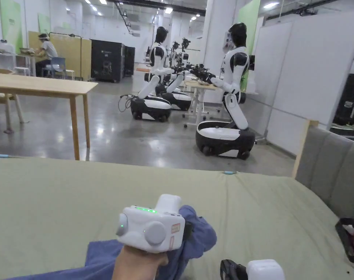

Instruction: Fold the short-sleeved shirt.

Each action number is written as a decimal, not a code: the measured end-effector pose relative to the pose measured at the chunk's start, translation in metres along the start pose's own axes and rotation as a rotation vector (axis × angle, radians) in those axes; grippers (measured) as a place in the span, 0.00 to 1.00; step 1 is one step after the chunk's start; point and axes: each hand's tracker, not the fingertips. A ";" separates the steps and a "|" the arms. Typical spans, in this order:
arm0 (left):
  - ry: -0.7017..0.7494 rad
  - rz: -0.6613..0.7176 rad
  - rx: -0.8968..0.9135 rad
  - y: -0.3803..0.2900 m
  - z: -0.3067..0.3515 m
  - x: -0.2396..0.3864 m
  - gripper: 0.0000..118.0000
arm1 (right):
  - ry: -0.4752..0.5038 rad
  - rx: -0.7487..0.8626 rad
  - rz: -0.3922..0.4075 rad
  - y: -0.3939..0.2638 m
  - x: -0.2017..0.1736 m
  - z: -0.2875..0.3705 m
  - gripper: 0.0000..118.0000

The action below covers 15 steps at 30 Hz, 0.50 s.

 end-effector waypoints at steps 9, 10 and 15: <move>0.142 0.003 -0.187 -0.071 -0.131 0.048 0.19 | -0.081 -0.039 -0.036 -0.030 0.072 -0.006 0.03; 0.165 -0.001 -0.172 -0.071 -0.120 0.052 0.46 | -0.082 -0.041 -0.037 -0.031 0.075 -0.007 0.03; 0.168 -0.110 -0.065 -0.058 -0.066 0.040 0.94 | -0.063 -0.051 -0.056 -0.025 0.073 -0.003 0.03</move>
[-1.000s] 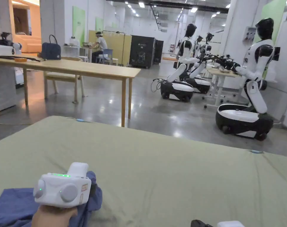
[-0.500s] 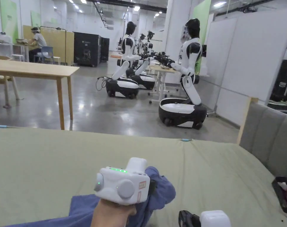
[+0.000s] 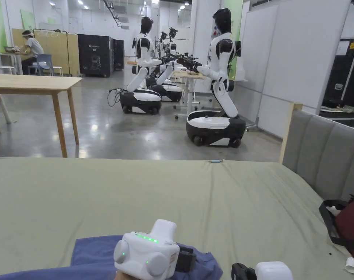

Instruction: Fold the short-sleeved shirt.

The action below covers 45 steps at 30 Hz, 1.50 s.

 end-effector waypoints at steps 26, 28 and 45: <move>0.392 0.266 0.132 -0.179 0.305 -0.193 0.00 | 0.102 0.026 0.027 0.003 -0.089 0.015 0.03; 0.418 0.275 0.068 -0.185 0.282 -0.213 0.00 | 0.103 0.015 0.030 0.002 -0.086 0.011 0.03; 0.530 0.348 -0.260 -0.146 0.089 -0.383 0.69 | 0.005 -0.110 0.011 -0.013 -0.033 -0.058 0.03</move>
